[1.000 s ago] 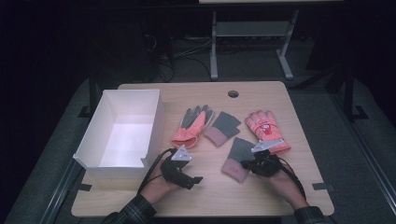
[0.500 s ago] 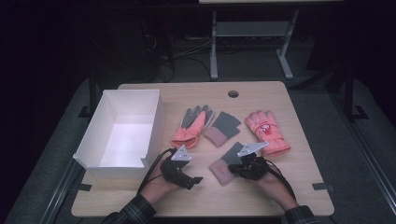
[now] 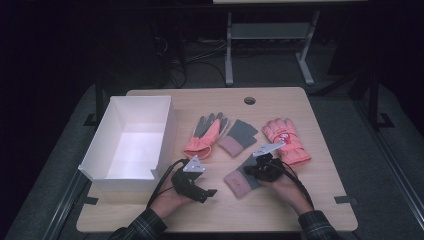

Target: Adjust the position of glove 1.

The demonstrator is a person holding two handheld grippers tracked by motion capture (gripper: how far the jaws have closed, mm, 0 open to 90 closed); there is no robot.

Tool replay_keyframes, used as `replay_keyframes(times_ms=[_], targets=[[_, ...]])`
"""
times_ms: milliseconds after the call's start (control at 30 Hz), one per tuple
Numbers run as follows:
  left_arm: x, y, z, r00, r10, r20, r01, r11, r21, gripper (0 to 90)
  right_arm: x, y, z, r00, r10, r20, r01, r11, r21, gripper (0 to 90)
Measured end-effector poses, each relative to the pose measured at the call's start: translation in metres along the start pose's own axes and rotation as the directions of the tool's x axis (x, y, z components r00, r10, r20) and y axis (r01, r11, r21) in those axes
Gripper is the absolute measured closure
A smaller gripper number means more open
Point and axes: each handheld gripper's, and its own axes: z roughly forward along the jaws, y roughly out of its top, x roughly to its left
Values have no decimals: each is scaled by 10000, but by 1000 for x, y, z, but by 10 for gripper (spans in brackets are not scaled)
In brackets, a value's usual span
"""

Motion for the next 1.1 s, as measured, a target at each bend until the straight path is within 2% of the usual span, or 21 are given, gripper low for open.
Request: replay_keyframes(times_ms=[100,333,600,800,933,967,1100], targets=[[0,0,0,10000,-6,7,6,10000,-19,128,2,-1,7,9999,-136,55,135,9998,137,900],[0,0,0,10000,7,-13,-7,10000,-3,128,11,-2,9,9998,-133,-125,136,9997,198,900],[0,0,-1,10000,26,4,-26,10000,10,128,39,1,16,9983,-309,-502,322,9992,253,900],[0,0,-1,10000,73,12,-73,10000,56,128,53,4,23,9969,-543,-573,555,9982,206,900],[0,0,-1,10000,83,13,-83,9999,59,128,55,4,23,9960,-635,-633,645,9978,149,889],[0,0,-2,10000,76,8,-76,9999,74,128,53,4,20,9959,-557,-720,558,9984,-3,836],[0,0,-1,10000,38,21,-38,10000,22,128,47,6,13,9968,-472,-650,454,9985,-300,770]])
